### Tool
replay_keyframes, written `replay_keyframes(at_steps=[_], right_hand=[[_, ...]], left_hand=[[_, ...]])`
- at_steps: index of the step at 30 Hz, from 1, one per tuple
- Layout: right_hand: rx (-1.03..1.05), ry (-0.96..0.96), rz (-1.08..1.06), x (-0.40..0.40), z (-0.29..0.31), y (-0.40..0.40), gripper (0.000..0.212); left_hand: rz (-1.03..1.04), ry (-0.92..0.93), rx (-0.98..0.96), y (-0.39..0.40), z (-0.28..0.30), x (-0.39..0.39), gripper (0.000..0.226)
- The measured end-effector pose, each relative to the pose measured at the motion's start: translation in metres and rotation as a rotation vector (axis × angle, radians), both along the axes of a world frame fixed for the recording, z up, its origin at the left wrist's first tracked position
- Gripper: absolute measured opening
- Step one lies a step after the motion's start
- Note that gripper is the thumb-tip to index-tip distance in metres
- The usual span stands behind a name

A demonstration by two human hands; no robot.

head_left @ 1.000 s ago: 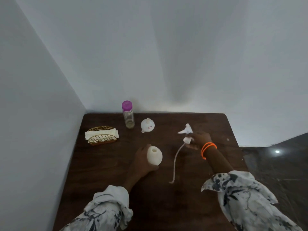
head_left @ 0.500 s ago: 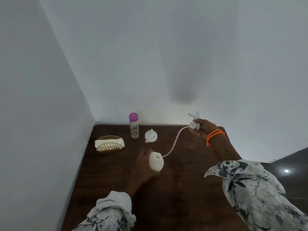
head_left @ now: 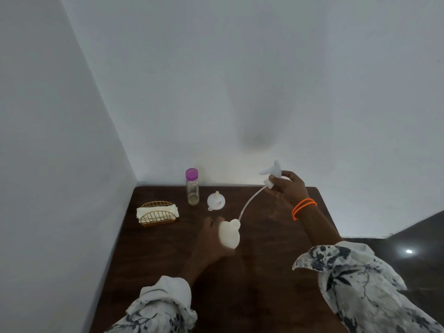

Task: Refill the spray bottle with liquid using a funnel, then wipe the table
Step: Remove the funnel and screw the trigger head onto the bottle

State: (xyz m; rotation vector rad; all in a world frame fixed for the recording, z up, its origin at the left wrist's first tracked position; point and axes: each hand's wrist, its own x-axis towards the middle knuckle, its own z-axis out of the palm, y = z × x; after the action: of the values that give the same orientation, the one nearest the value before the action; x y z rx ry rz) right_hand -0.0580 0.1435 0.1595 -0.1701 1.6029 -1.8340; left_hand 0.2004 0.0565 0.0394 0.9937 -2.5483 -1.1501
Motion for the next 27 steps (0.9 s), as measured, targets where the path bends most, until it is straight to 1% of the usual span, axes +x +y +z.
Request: replay_keyframes(at_steps=[2, 4, 5, 6, 8, 10, 12, 15, 19, 21, 23, 27], right_hand=[[0.029, 0.185, 0.075, 0.011, 0.013, 0.004, 0.04], [0.107, 0.471, 0.164, 0.02, 0.024, 0.007, 0.036], [0.124, 0.584, 0.211, 0.023, 0.027, 0.008, 0.035], [0.121, 0.652, 0.253, 0.027, 0.028, 0.009, 0.034], [0.089, 0.7, 0.302, 0.038, 0.031, 0.011, 0.032], [0.097, 0.724, 0.327, 0.047, 0.029, 0.012, 0.032], [0.137, 0.739, 0.373, 0.054, 0.023, 0.012, 0.031], [0.218, 0.788, 0.4, 0.062, 0.013, 0.011, 0.027], [0.265, 0.871, 0.458, 0.07, 0.01, 0.007, 0.033], [0.309, 0.903, 0.485, 0.073, 0.009, 0.005, 0.03], [0.34, 0.93, 0.483, 0.078, 0.01, 0.002, 0.027], [0.338, 0.964, 0.45, 0.084, 0.01, -0.003, 0.03]], left_hand=[[0.015, 0.009, 0.017, 0.0, 0.003, -0.005, 0.092], [0.029, 0.014, 0.023, -0.001, 0.007, -0.01, 0.092], [0.035, 0.021, 0.023, -0.001, 0.008, -0.013, 0.092], [0.04, 0.03, 0.023, -0.002, 0.009, -0.015, 0.091], [0.049, 0.05, 0.019, -0.004, 0.01, -0.02, 0.093], [0.06, 0.05, 0.015, -0.006, 0.011, -0.023, 0.099], [0.063, 0.036, -0.001, -0.008, 0.014, -0.026, 0.106], [0.051, 0.028, -0.025, -0.011, 0.016, -0.03, 0.111], [0.057, 0.032, -0.04, -0.013, 0.02, -0.033, 0.11], [0.06, 0.051, -0.041, -0.013, 0.02, -0.035, 0.109], [0.063, 0.071, -0.05, -0.014, 0.021, -0.035, 0.108], [0.061, 0.078, -0.075, -0.016, 0.024, -0.038, 0.107]])
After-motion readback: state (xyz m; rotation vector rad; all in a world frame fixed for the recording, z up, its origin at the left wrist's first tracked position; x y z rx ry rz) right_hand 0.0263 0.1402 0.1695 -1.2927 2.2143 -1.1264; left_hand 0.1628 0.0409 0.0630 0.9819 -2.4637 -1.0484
